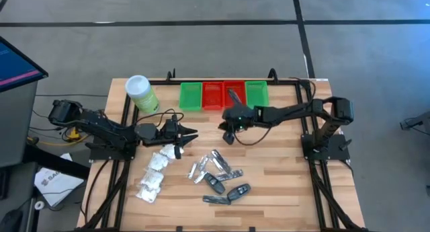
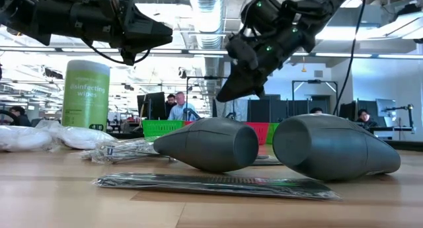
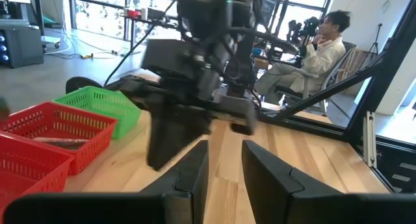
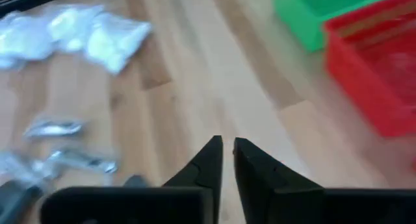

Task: Pick & Place Travel size toiletries
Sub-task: Put the silver nail cutter into the left green bin

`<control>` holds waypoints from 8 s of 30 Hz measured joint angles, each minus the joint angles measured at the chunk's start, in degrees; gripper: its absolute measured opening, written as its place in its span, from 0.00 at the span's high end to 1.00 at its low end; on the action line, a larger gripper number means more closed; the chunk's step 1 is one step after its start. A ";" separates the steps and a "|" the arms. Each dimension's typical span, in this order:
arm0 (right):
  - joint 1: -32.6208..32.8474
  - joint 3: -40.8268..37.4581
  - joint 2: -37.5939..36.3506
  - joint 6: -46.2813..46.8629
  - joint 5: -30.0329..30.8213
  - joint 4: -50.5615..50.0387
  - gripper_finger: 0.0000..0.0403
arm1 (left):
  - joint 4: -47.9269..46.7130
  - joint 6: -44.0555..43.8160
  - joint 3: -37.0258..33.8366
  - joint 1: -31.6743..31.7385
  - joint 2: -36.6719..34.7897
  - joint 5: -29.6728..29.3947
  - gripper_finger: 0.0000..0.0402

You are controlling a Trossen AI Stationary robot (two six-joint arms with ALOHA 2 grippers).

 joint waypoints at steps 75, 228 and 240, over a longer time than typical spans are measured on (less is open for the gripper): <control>25.99 10.70 18.66 13.42 15.85 -7.64 0.68 | -0.04 -0.20 0.04 -0.01 -0.02 0.00 0.78; 15.47 17.47 -1.38 -15.26 23.38 -3.72 0.67 | 16.86 11.27 5.81 3.87 8.46 10.18 0.90; 13.49 17.46 -1.38 -12.01 23.94 -10.91 0.48 | 16.78 10.96 5.81 5.52 8.46 9.87 0.90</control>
